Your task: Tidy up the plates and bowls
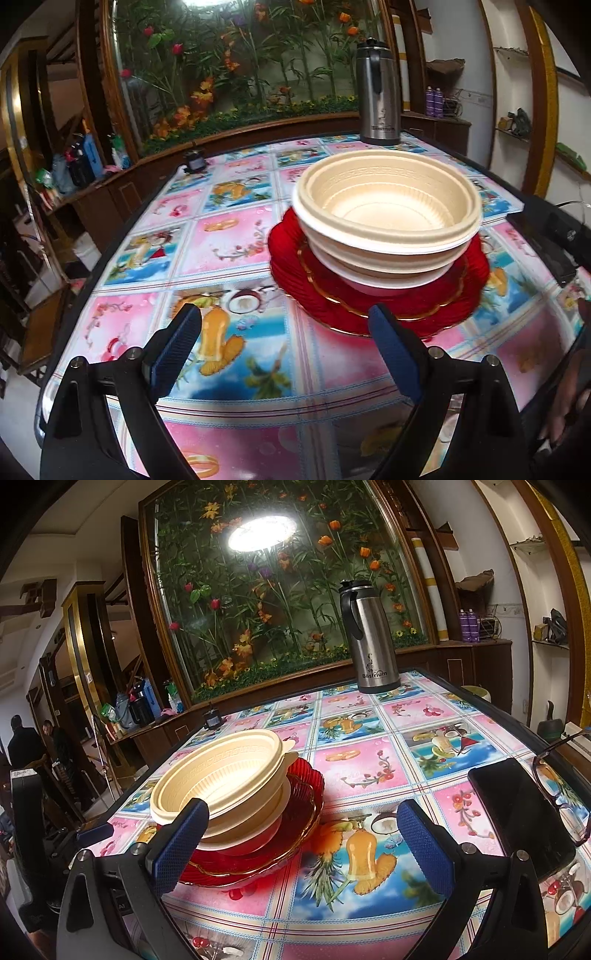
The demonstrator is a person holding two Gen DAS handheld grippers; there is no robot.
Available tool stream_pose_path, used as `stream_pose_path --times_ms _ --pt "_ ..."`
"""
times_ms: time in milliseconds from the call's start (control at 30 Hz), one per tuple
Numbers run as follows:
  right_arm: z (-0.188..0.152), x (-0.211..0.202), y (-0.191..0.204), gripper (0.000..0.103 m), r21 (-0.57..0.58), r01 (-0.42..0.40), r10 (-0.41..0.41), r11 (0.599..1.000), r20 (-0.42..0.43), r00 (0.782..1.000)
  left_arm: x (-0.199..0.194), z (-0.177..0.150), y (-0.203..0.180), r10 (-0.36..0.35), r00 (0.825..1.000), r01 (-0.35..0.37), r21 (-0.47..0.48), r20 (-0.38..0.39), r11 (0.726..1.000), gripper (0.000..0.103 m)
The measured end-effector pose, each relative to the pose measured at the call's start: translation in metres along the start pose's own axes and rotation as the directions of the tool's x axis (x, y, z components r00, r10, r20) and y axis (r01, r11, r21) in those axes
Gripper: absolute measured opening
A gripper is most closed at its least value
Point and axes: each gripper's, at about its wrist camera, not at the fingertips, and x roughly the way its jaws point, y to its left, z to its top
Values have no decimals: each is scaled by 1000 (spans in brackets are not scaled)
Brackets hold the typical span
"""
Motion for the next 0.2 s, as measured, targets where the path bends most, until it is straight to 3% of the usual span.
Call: stream_pose_path --times_ms 67,200 --pt "0 0 -1 103 1 1 -1 1000 3 1000 -1 1 0 -26 1000 26 -7 -8 1000 92" --pt "1 0 -3 103 8 1 -1 1000 1 1000 -10 -1 -2 -13 1000 13 7 27 1000 93"
